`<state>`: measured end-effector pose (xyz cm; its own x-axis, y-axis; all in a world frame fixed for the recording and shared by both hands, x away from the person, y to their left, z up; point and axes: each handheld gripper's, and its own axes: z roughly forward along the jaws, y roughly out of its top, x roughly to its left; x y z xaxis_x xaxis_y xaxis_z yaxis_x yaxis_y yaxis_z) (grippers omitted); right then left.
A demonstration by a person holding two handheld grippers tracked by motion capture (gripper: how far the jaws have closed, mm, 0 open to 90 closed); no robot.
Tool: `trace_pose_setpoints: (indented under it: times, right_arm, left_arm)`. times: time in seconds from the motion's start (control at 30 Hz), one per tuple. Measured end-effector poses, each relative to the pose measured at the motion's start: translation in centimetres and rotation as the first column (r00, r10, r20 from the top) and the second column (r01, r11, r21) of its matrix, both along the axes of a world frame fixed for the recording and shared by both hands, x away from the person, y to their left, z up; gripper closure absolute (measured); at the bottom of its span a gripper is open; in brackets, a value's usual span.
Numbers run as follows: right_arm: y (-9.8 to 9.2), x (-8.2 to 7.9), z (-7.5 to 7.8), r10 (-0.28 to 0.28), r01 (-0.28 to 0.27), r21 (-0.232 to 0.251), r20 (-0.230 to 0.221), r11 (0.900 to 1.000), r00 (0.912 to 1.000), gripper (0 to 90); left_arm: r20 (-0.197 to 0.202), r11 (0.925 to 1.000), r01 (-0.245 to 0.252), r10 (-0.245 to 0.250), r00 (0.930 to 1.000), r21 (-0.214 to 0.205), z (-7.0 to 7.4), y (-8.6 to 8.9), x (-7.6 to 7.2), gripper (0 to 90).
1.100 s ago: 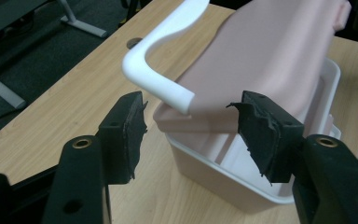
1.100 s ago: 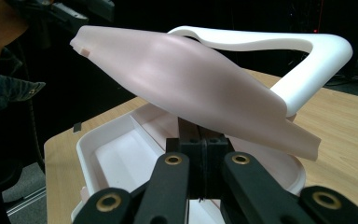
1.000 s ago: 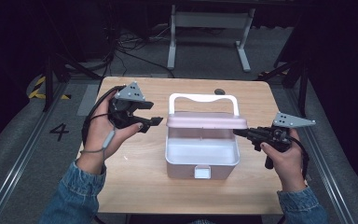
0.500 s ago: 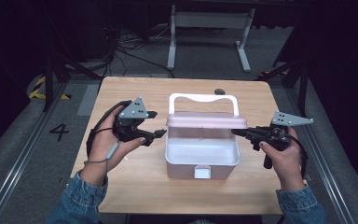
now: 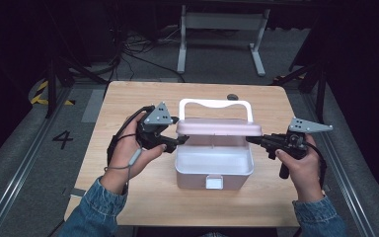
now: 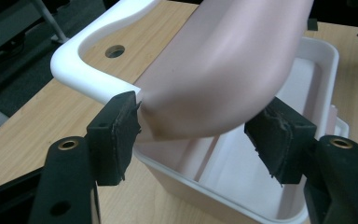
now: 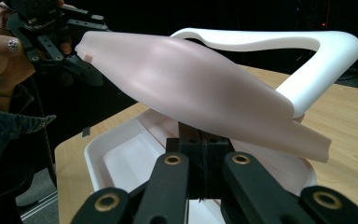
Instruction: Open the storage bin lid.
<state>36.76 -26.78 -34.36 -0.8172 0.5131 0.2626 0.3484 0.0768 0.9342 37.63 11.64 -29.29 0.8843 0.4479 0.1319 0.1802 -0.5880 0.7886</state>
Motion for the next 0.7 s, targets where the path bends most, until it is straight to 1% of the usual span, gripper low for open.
trace_pose_setpoints:
  times: [0.03, 0.1, 0.13, 0.17, 0.2, 0.23, 0.3, 0.43, 0.47, 0.53, 0.57, 0.6, 0.63, 0.67, 0.7]
  right_arm:
    - [0.0, 0.0, 0.0, 0.000, 0.000, 0.000, 0.000, 1.0000, 1.0000, 90.0]
    - [0.0, 0.0, 0.0, -0.002, 0.002, -0.001, -0.003, 1.0000, 1.0000, 90.0]
    - [0.0, 0.0, 0.0, -0.001, 0.001, -0.001, -0.003, 1.0000, 1.0000, 90.0]
    - [0.0, 0.0, 0.0, -0.001, 0.001, -0.001, -0.003, 1.0000, 1.0000, 90.0]
    - [0.0, 0.0, 0.0, -0.003, 0.003, 0.004, -0.003, 1.0000, 1.0000, 89.8]
    - [0.0, 0.0, 0.0, -0.001, 0.001, 0.007, -0.005, 1.0000, 1.0000, 89.8]
    - [0.0, 0.1, 0.0, -0.003, 0.003, 0.005, -0.003, 1.0000, 1.0000, 89.3]
    - [0.0, 0.1, 0.0, -0.002, 0.002, 0.009, -0.006, 1.0000, 1.0000, 88.5]
    - [-0.1, 0.1, 0.0, -0.002, 0.002, 0.012, -0.008, 0.9999, 1.0000, 87.6]
    - [-0.1, 0.1, 0.0, -0.003, 0.003, 0.014, -0.010, 0.9999, 0.9999, 87.2]
    - [-0.1, 0.0, 0.0, -0.005, 0.005, 0.014, -0.010, 0.9999, 0.9999, 86.6]
    - [-0.1, 0.1, 0.0, -0.007, 0.007, 0.015, -0.010, 0.9999, 0.9999, 86.2]
    - [-0.2, 0.1, 0.0, -0.008, 0.008, 0.013, -0.009, 0.9999, 0.9999, 85.9]
    - [-0.2, 0.1, 0.0, -0.007, 0.007, 0.012, -0.012, 0.9999, 0.9999, 84.8]
    - [-0.2, 0.1, 0.0, -0.007, 0.008, 0.012, -0.010, 0.9999, 0.9999, 84.0]
  left_arm:
    - [0.000, 1.0000, 0.000, 0.000, 1.0000, 0.000, 0.0, 0.0, 0.0, 36.6]
    - [0.017, 1.0000, -0.004, 0.004, 0.9998, 0.006, 0.1, -0.4, 0.0, 36.7]
    - [0.031, 0.9998, -0.014, 0.014, 0.9994, 0.011, 0.4, -0.6, -0.2, 37.7]
    - [0.031, 0.9998, -0.014, 0.014, 0.9994, 0.011, 0.4, -0.6, -0.2, 37.7]
    - [0.044, 0.9999, -0.012, 0.012, 0.9990, 0.007, 0.5, -0.8, -0.2, 37.9]
    - [0.046, 0.9999, -0.013, 0.013, 0.9988, 0.002, 0.6, -0.9, -0.2, 38.7]
    - [0.057, 1.0000, -0.010, 0.010, 0.9983, 0.001, 0.7, -1.1, -0.1, 39.0]
    - [0.071, 0.9999, -0.001, 0.001, 0.9975, 0.013, 0.8, -1.6, 0.1, 39.7]
    - [0.081, 0.9998, 0.008, -0.009, 0.9967, 0.019, 0.8, -1.9, 0.2, 40.4]
    - [0.082, 0.9997, 0.011, -0.013, 0.9966, 0.023, 0.7, -2.1, 0.2, 40.8]
    - [0.089, 0.9996, 0.011, -0.014, 0.9959, 0.027, 0.7, -2.3, 0.3, 41.7]
    - [0.102, 0.9990, 0.007, -0.011, 0.9947, 0.043, 0.8, -2.4, 0.3, 42.7]
    - [0.104, 0.9992, 0.003, -0.007, 0.9945, 0.040, 0.8, -2.5, 0.3, 48.5]
    - [0.103, 0.9994, 0.006, -0.009, 0.9946, 0.034, 0.8, -2.5, 0.4, 48.9]
    - [0.107, 0.9992, 0.007, -0.011, 0.9942, 0.040, 0.9, -2.5, 0.4, 49.2]
